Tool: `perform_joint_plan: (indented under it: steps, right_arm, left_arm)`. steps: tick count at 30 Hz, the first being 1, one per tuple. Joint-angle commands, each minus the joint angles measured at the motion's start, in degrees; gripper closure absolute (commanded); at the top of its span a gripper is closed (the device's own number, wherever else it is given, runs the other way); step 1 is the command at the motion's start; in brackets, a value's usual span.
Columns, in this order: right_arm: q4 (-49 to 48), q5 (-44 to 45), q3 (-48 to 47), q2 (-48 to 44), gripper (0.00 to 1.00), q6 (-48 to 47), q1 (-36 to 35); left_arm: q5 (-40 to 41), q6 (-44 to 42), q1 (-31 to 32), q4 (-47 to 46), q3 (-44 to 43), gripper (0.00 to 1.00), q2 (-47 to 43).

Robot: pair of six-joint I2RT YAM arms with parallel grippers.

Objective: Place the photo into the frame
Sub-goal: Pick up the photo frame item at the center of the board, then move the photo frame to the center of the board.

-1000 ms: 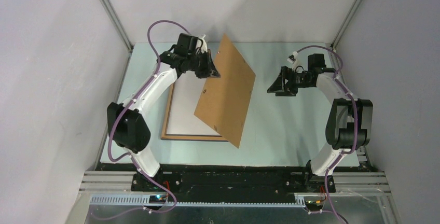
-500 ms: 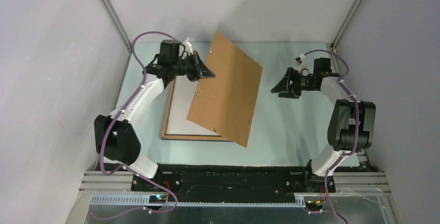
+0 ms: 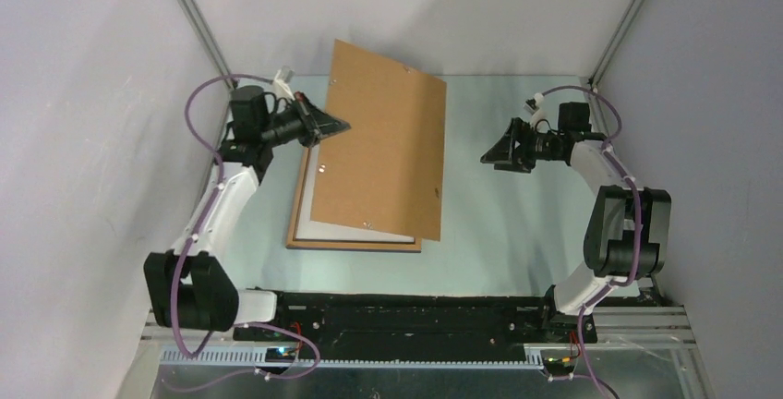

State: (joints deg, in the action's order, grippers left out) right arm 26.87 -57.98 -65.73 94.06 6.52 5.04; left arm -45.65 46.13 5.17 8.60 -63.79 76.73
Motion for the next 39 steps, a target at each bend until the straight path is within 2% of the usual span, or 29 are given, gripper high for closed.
perform_joint_plan:
  steps: [1,5,10,16,19,29,39]
  right_arm:
    - [-3.96,5.68,0.59,-4.52,0.2,2.29,-2.14]
    - [-6.19,13.45,0.54,-6.18,0.2,3.41,-8.03]
    - [-9.89,28.07,-0.35,-5.71,0.22,2.06,-16.92]
    - [-11.53,40.31,-5.96,-0.45,0.24,2.12,-25.56]
    - [-11.13,44.56,-8.9,4.05,0.24,2.28,-29.04]
    - [-12.2,48.3,-15.36,14.85,0.23,3.66,-32.07]
    - [-11.2,49.54,-18.23,18.46,0.23,4.01,-33.44]
  left_arm:
    - [-5.63,-0.3,-4.53,-2.56,-1.79,1.0,-6.69]
    - [-7.42,-4.12,-10.67,2.71,-1.99,1.0,-9.13]
    - [-9.01,-9.1,-16.65,10.83,-2.79,1.0,-11.81]
    - [-4.48,-20.59,-19.43,23.54,-6.71,1.0,-15.56]
    - [-3.91,-22.01,-20.01,26.32,-7.9,1.0,-16.97]
    - [-4.54,-23.31,-21.22,28.78,-7.23,1.0,-19.65]
    - [-3.6,-25.36,-21.27,28.85,-5.27,1.0,-22.71]
